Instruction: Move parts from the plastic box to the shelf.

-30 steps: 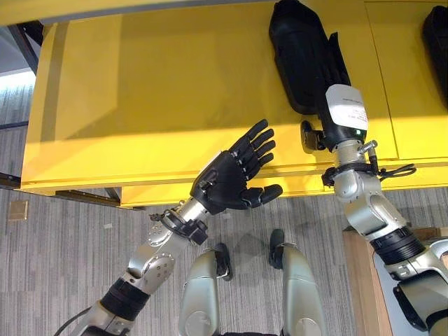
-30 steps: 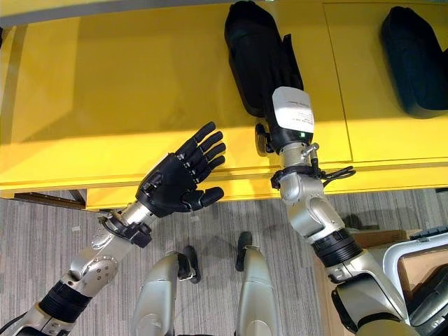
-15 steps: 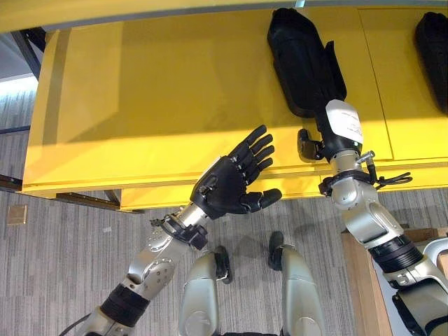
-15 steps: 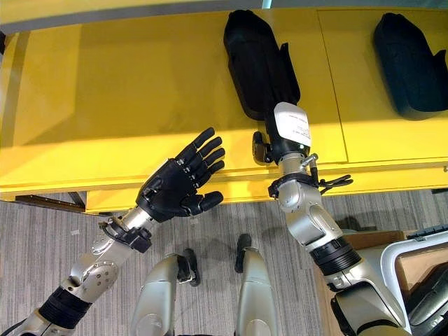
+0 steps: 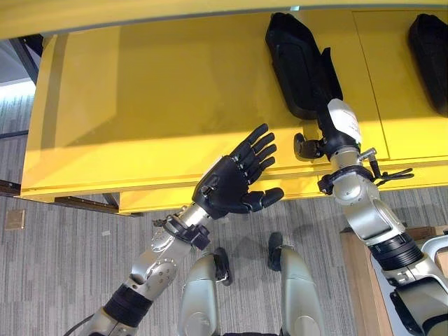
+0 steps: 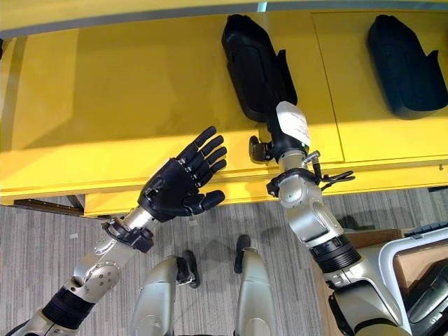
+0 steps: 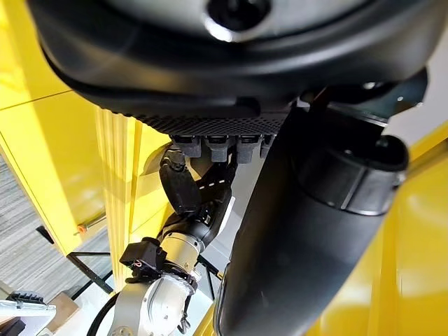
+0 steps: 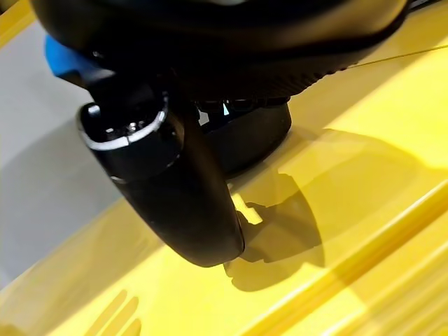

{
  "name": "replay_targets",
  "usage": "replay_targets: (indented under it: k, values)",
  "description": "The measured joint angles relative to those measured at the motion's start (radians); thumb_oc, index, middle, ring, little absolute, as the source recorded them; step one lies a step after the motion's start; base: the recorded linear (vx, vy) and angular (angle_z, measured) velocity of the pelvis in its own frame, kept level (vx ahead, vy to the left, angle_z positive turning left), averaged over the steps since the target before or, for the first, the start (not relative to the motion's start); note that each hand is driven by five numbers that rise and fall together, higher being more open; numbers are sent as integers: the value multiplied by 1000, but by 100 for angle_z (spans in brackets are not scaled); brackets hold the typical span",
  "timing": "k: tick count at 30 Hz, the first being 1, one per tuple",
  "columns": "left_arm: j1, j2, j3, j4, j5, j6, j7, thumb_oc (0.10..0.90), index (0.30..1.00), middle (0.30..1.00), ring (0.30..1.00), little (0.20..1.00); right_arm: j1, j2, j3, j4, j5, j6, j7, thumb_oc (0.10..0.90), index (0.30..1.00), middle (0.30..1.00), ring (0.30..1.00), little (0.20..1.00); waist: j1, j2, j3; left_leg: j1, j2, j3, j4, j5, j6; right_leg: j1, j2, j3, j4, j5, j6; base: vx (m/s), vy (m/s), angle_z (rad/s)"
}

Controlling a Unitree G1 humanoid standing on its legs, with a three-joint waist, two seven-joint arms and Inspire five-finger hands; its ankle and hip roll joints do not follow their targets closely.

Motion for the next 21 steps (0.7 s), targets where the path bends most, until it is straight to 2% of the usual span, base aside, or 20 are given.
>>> replay_targets:
  k: [21]
  values:
    - [1, 0, 4, 0, 0, 17, 0, 900, 1000, 1000, 1000, 1000, 0, 3, -18, -1, 16, 4, 16, 900, 1000, 1000, 1000, 1000, -1, -2, 0, 2, 0, 0, 1, -2, 4, 6, -1, 0, -6, 0, 0, 0, 0, 0]
